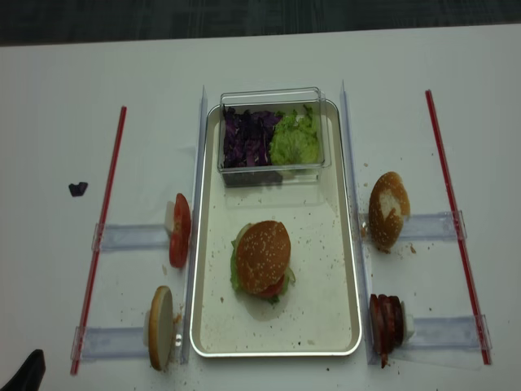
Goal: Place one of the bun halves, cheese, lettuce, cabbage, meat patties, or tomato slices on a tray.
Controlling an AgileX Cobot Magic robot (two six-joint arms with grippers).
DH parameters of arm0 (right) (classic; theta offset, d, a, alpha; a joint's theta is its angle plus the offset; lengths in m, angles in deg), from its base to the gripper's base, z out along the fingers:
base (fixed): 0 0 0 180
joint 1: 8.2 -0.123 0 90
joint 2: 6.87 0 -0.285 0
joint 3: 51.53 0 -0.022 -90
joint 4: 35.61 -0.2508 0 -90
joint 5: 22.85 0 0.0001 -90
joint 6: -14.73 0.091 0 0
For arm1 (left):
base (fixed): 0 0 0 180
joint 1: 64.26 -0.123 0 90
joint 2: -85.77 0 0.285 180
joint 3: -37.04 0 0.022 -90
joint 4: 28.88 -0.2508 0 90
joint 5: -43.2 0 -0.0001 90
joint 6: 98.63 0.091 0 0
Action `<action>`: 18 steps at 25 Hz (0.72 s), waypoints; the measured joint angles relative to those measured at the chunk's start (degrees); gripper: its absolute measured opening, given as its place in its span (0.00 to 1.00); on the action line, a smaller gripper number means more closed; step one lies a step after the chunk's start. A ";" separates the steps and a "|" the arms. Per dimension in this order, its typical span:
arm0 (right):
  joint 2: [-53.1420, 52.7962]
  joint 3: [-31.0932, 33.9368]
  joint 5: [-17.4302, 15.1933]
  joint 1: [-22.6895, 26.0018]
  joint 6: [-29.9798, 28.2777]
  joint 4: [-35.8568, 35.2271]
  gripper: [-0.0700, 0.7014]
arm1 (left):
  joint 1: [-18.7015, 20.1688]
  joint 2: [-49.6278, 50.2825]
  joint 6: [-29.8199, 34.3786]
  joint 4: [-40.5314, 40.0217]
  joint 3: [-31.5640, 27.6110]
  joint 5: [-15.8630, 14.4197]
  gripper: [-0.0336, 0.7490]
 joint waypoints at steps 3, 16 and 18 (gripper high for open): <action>0.00 0.00 0.00 0.00 0.00 0.00 0.89 | 0.00 0.00 0.00 0.00 0.00 0.00 0.67; 0.00 0.00 0.00 0.00 0.00 0.00 0.89 | 0.00 0.00 0.00 0.00 0.00 0.00 0.67; 0.00 0.00 0.00 0.00 0.00 0.00 0.89 | 0.00 0.00 0.00 0.00 0.00 0.00 0.67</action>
